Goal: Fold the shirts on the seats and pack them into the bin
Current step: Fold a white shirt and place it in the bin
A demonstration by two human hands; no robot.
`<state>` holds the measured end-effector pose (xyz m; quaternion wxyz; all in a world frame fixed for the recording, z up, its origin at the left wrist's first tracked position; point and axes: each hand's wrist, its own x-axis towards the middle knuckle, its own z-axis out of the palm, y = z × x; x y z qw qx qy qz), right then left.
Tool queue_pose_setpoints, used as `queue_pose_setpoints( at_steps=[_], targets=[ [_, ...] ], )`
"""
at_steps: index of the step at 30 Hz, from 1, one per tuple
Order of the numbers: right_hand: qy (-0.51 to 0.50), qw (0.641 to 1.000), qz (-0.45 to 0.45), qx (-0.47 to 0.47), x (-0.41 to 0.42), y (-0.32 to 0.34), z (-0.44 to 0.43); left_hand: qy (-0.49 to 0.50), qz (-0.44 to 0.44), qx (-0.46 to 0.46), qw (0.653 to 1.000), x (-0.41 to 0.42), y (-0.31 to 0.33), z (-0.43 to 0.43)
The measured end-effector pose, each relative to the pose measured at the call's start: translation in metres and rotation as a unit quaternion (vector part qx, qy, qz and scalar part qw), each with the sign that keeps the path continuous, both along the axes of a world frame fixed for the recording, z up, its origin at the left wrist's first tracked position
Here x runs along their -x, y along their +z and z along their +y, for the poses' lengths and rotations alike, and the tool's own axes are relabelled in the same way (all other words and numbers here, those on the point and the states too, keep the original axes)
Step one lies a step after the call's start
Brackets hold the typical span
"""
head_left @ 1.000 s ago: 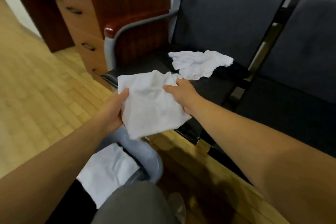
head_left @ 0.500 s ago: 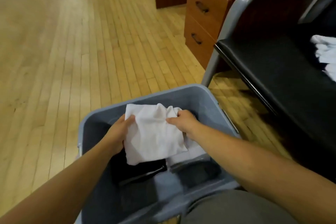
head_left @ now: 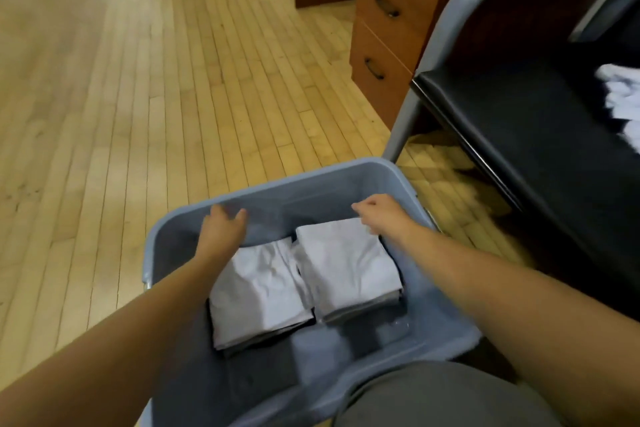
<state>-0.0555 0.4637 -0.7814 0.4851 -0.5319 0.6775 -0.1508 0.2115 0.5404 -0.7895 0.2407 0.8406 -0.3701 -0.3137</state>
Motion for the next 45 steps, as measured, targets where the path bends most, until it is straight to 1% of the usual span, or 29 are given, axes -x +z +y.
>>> queue_pose_setpoints(
  at_steps=[3,5,8,10,13,16,18,20,22,25,26,29,30,31,32,33,34,35,36,37,38,39,40,41,42,43,45],
  targets=[
    [-0.051,0.998,-0.014,0.037,0.03,0.041,-0.02,-0.09,0.007,0.052,0.995,0.045,0.049,-0.048],
    [-0.078,0.993,-0.045,0.073,0.051,0.079,-0.03,-0.137,0.055,0.092,0.985,0.083,0.082,-0.077],
    [-0.134,0.981,-0.091,0.109,0.091,0.136,-0.042,-0.226,0.084,0.142,0.96,0.146,0.132,-0.107],
    [-0.161,0.972,-0.094,0.141,0.127,0.164,-0.044,-0.275,0.095,0.166,0.942,0.193,0.157,-0.123],
    [-0.199,0.962,-0.017,0.184,0.191,0.182,-0.043,-0.323,0.111,0.187,0.921,0.262,0.175,-0.137],
    [-0.243,0.951,0.046,0.185,0.262,0.186,-0.036,-0.374,0.105,0.174,0.905,0.326,0.171,-0.141],
    [-0.235,0.939,0.165,0.19,0.304,0.185,-0.031,-0.404,0.095,0.17,0.894,0.366,0.164,-0.143],
    [-0.217,0.923,0.243,0.207,0.339,0.178,-0.026,-0.416,0.086,0.152,0.892,0.4,0.155,-0.148],
    [-0.177,0.92,0.271,0.222,0.371,0.163,-0.029,-0.418,0.065,0.134,0.896,0.43,0.149,-0.157],
    [-0.097,0.932,0.279,0.212,0.399,0.137,-0.034,-0.396,0.046,0.116,0.91,0.463,0.143,-0.167],
    [-0.087,0.928,0.291,0.216,0.406,0.125,-0.037,-0.397,0.04,0.108,0.911,0.471,0.14,-0.169],
    [-0.127,0.908,0.305,0.256,0.415,0.114,-0.044,-0.405,0.017,0.092,0.909,0.487,0.137,-0.171],
    [-0.14,0.903,0.296,0.278,0.415,0.117,-0.047,-0.403,0.02,0.096,0.91,0.491,0.136,-0.172],
    [-0.163,0.901,0.266,0.3,0.412,0.124,-0.047,-0.398,0.038,0.102,0.911,0.495,0.137,-0.172],
    [-0.188,0.898,0.228,0.327,0.41,0.134,-0.046,-0.386,0.078,0.103,0.913,0.497,0.139,-0.171],
    [-0.206,0.896,0.18,0.349,0.405,0.147,-0.043,-0.367,0.141,0.091,0.915,0.5,0.142,-0.169],
    [-0.212,0.898,0.134,0.362,0.402,0.163,-0.037,-0.341,0.226,0.066,0.91,0.504,0.147,-0.167],
    [-0.208,0.903,0.086,0.366,0.397,0.179,-0.03,-0.304,0.325,0.029,0.895,0.507,0.152,-0.165],
    [-0.198,0.908,0.043,0.367,0.393,0.194,-0.021,-0.268,0.43,-0.013,0.862,0.509,0.158,-0.162],
    [-0.186,0.91,0.003,0.371,0.389,0.209,-0.009,-0.239,0.523,-0.051,0.817,0.511,0.165,-0.159],
    [-0.178,0.91,-0.038,0.373,0.386,0.223,0.005,-0.223,0.592,-0.077,0.771,0.514,0.171,-0.156],
    [-0.174,0.908,-0.076,0.373,0.384,0.236,0.02,-0.221,0.637,-0.089,0.733,0.516,0.178,-0.151],
    [-0.172,0.907,-0.106,0.37,0.381,0.247,0.036,-0.228,0.667,-0.09,0.704,0.518,0.184,-0.146],
    [-0.17,0.906,-0.129,0.365,0.379,0.255,0.053,-0.238,0.68,-0.089,0.688,0.52,0.192,-0.137],
    [-0.168,0.907,-0.143,0.359,0.378,0.262,0.071,-0.25,0.675,-0.087,0.689,0.523,0.202,-0.128],
    [-0.169,0.908,-0.149,0.352,0.377,0.267,0.089,-0.27,0.653,-0.082,0.703,0.527,0.214,-0.115],
    [-0.177,0.914,-0.138,0.337,0.378,0.277,0.127,-0.307,0.592,-0.055,0.744,0.533,0.235,-0.091]
  ],
)
